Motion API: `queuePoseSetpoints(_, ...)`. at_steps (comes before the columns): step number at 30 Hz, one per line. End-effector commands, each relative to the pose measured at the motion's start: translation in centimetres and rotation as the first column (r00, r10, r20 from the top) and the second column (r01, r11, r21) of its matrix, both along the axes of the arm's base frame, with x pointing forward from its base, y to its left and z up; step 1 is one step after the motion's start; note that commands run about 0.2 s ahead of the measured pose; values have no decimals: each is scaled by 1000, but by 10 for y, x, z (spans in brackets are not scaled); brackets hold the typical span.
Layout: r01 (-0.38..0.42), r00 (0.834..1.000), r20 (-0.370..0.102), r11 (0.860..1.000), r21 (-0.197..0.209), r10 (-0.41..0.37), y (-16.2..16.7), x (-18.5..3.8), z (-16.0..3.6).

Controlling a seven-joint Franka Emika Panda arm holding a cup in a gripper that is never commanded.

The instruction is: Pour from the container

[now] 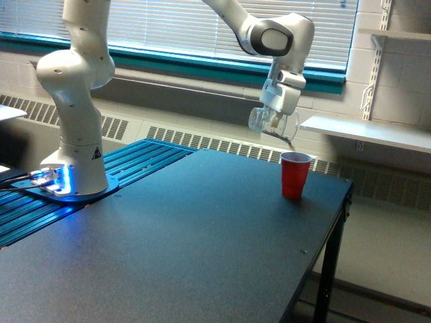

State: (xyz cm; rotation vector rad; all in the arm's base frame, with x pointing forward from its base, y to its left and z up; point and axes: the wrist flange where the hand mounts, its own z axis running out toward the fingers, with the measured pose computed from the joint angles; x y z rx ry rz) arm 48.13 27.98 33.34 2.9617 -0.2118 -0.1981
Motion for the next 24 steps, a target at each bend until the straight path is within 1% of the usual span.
queuePoseSetpoints(1,7,1000,-16,1000,-25,-7,5,2,4)
queuePoseSetpoints(6,17,999,-40,999,-41,-18,6,4,8)
queuePoseSetpoints(12,18,998,-60,999,-33,-20,4,8,11)
queuePoseSetpoints(19,28,998,-61,1000,-5,-28,-2,9,16)
queuePoseSetpoints(22,48,998,-49,999,25,-47,-6,8,17)
queuePoseSetpoints(24,50,998,-42,998,32,-49,-9,4,16)
